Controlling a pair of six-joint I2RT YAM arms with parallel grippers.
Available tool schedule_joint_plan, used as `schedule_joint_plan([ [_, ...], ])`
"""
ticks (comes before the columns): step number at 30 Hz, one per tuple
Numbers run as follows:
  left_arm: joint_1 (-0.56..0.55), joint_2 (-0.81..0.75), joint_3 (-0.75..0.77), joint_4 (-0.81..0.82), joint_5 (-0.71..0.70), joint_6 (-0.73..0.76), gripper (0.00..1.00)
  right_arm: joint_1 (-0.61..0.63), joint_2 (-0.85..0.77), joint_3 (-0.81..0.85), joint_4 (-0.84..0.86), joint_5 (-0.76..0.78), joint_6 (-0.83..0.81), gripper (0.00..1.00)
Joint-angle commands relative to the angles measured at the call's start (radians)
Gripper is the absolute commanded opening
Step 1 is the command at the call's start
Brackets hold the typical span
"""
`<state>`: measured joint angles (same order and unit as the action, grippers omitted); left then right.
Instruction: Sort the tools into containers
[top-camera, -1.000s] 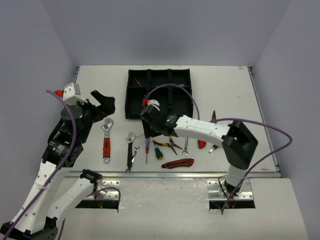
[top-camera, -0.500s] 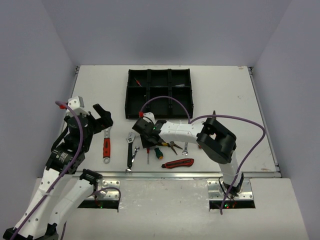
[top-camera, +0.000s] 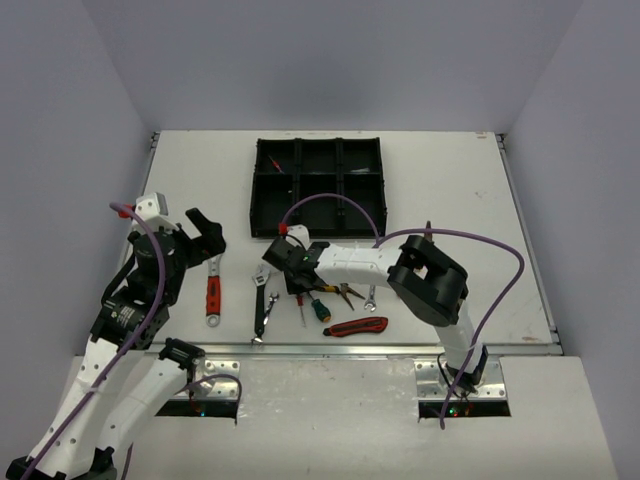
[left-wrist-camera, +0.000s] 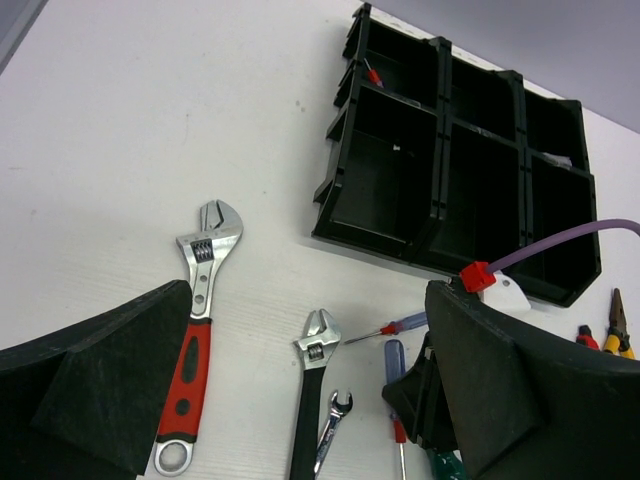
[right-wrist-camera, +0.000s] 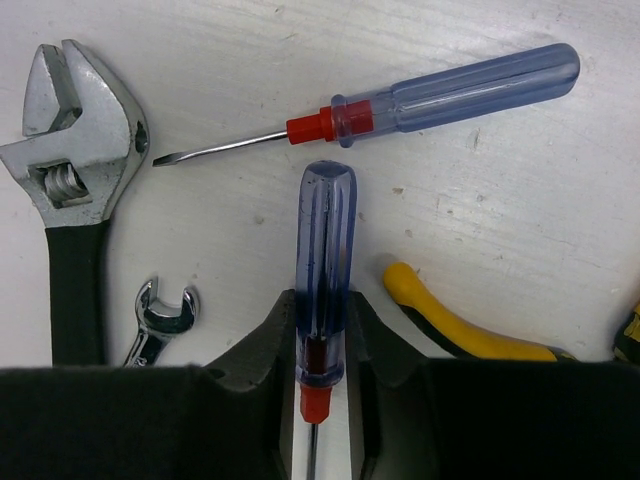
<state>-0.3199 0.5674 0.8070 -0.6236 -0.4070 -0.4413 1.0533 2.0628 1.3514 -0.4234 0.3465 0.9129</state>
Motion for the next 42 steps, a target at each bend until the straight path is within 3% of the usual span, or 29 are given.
schedule_joint_plan([
  [1,0.007,-0.001,-0.002,0.051,0.018,0.014,1.00,0.008,0.012,0.007,-0.001,0.016,0.028,0.13],
  [6,0.007,0.003,0.010,0.050,0.102,-0.008,1.00,0.008,-0.144,-0.047,0.073,-0.006,-0.020,0.04],
  [10,0.007,0.004,-0.017,0.125,0.315,-0.074,1.00,0.008,-0.335,-0.167,0.202,-0.059,-0.109,0.00],
  [14,0.007,0.022,-0.148,0.341,0.723,-0.182,1.00,0.008,-0.592,-0.352,0.364,-0.109,-0.283,0.00],
  [17,0.004,0.069,-0.243,0.623,0.937,-0.349,1.00,0.008,-0.758,-0.528,0.521,-0.137,-0.353,0.00],
  [21,-0.029,0.147,-0.359,0.967,1.074,-0.527,1.00,0.007,-0.945,-0.629,0.556,-0.133,-0.397,0.00],
  [27,-0.171,0.269,-0.318,1.042,0.996,-0.522,0.99,0.007,-1.039,-0.631,0.547,-0.143,-0.412,0.00],
  [30,-0.191,0.307,-0.303,1.035,0.960,-0.517,0.95,0.007,-1.053,-0.629,0.552,-0.157,-0.414,0.00],
  [40,-0.228,0.368,-0.289,1.072,0.913,-0.527,0.65,0.007,-1.026,-0.614,0.574,-0.198,-0.407,0.00],
  [42,-0.231,0.376,-0.279,1.075,0.901,-0.522,0.51,0.007,-1.014,-0.606,0.575,-0.210,-0.405,0.00],
])
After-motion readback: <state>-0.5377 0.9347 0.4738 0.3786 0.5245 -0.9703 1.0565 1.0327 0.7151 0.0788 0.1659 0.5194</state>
